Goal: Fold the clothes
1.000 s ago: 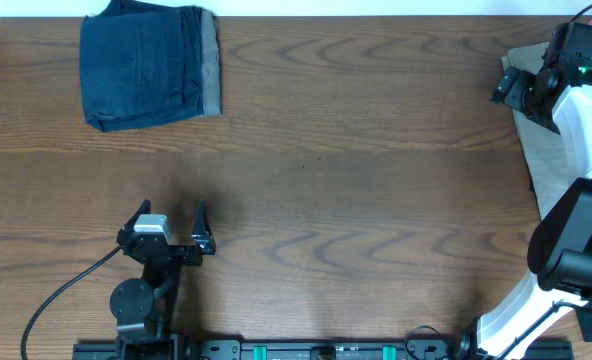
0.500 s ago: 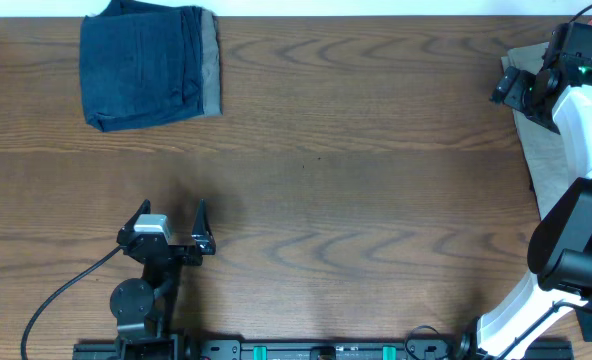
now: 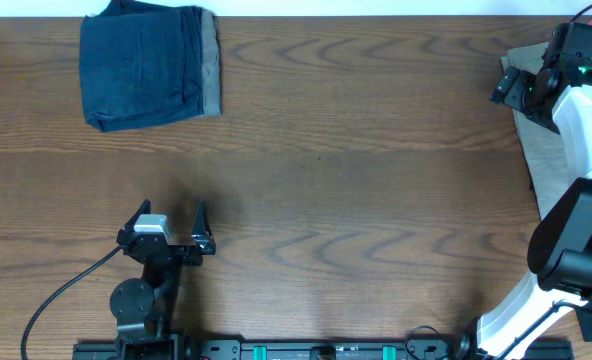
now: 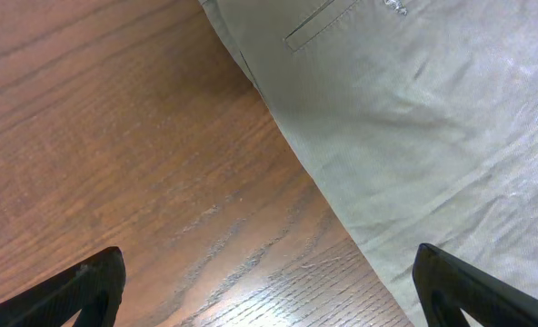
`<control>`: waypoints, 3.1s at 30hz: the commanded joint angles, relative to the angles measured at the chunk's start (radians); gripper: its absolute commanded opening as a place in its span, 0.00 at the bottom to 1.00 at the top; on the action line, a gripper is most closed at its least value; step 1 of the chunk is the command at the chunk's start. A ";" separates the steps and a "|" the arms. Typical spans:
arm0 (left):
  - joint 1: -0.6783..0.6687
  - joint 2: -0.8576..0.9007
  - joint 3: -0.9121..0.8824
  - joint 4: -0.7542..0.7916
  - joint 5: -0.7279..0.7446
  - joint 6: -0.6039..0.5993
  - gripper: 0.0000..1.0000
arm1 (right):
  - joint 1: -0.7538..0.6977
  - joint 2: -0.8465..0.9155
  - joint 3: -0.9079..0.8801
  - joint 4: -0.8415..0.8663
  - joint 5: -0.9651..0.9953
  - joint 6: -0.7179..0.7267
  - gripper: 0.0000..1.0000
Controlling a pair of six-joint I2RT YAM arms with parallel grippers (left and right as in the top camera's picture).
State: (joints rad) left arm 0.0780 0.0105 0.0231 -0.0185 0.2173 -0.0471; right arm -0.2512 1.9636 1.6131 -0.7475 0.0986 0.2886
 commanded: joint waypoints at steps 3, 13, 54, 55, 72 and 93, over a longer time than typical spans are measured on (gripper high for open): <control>0.005 -0.006 -0.019 -0.031 -0.001 0.013 0.98 | -0.003 0.006 0.010 -0.002 0.006 0.003 0.99; 0.005 -0.006 -0.019 -0.031 -0.001 0.013 0.98 | -0.004 0.003 0.010 -0.002 0.006 0.003 0.99; 0.005 -0.006 -0.019 -0.031 -0.001 0.013 0.98 | 0.240 -1.137 -0.260 -0.004 0.006 0.003 0.99; 0.005 -0.006 -0.019 -0.031 -0.001 0.013 0.98 | 0.246 -1.167 -0.304 -0.005 0.006 0.003 0.99; 0.005 -0.006 -0.019 -0.031 -0.001 0.013 0.98 | 0.325 -1.669 -1.025 0.135 -0.063 -0.029 0.99; 0.005 -0.006 -0.019 -0.031 -0.001 0.013 0.98 | 0.324 -1.960 -1.551 0.654 -0.101 0.075 0.99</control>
State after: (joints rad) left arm 0.0780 0.0105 0.0231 -0.0196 0.2100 -0.0471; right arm 0.0624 0.0330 0.0959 -0.1242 0.0181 0.3878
